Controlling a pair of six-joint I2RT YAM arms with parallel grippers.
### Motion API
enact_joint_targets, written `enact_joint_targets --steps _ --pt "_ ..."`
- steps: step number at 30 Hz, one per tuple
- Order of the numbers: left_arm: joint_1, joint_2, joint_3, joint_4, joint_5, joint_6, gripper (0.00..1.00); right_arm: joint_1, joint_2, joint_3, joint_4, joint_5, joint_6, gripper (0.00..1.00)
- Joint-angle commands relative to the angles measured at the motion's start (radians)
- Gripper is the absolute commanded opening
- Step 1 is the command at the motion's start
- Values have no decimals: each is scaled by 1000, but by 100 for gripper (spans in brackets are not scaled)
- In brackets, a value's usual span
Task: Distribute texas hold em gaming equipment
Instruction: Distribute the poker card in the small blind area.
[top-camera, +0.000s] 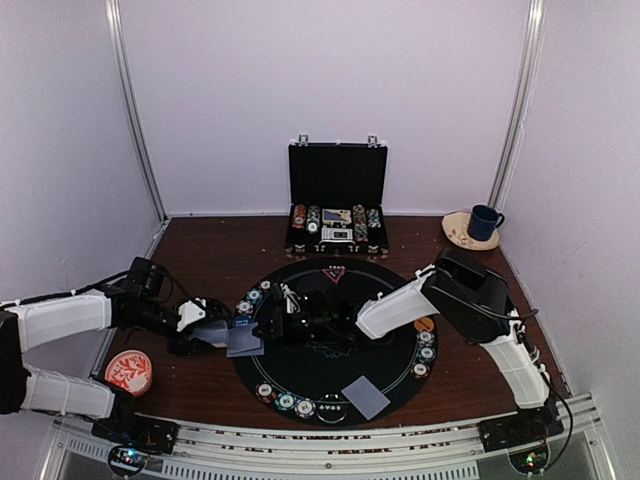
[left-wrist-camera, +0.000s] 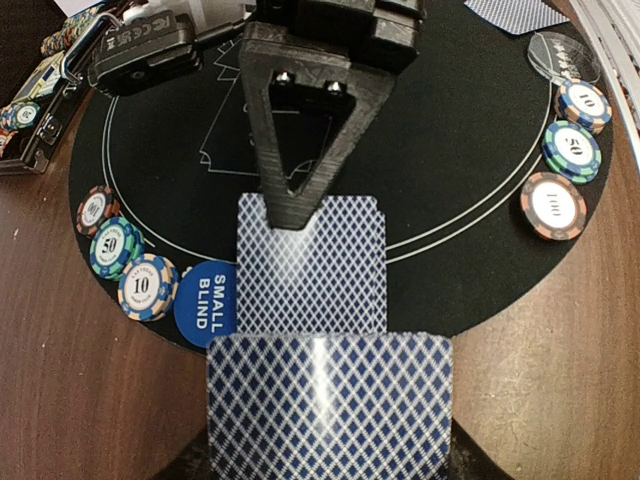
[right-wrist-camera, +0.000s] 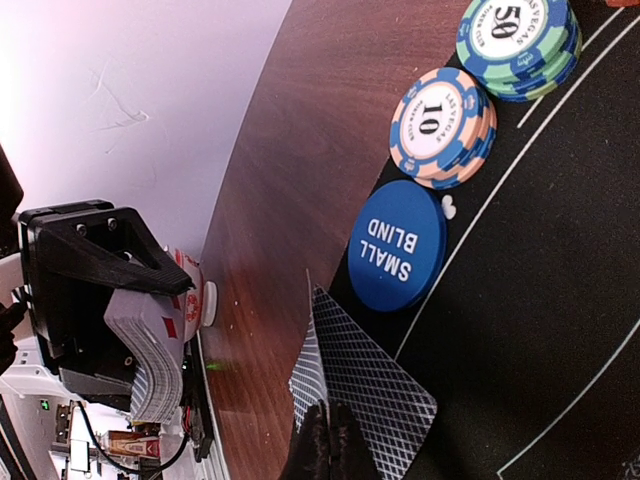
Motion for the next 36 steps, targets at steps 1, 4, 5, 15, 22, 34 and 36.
enact_joint_targets --steps 1,4,5,15,22,34,36 --pt "6 -1 2 17 18 -3 10 8 13 16 -5 -10 -14 0" --pt "7 -1 1 17 18 -3 10 7 16 21 -15 -10 -17 0" --pt "7 -2 1 17 17 -3 10 7 16 21 -16 -10 -17 0" --pt "7 1 2 17 19 -3 10 8 1 17 -42 1 -31 14" --pt "6 1 1 17 18 -3 10 10 -24 21 -97 37 -58 28" --pt "7 1 2 16 17 -4 10 22 -72 39 -239 142 -133 45" --pt "7 1 1 17 18 -4 10 21 -88 37 -264 173 -147 46"
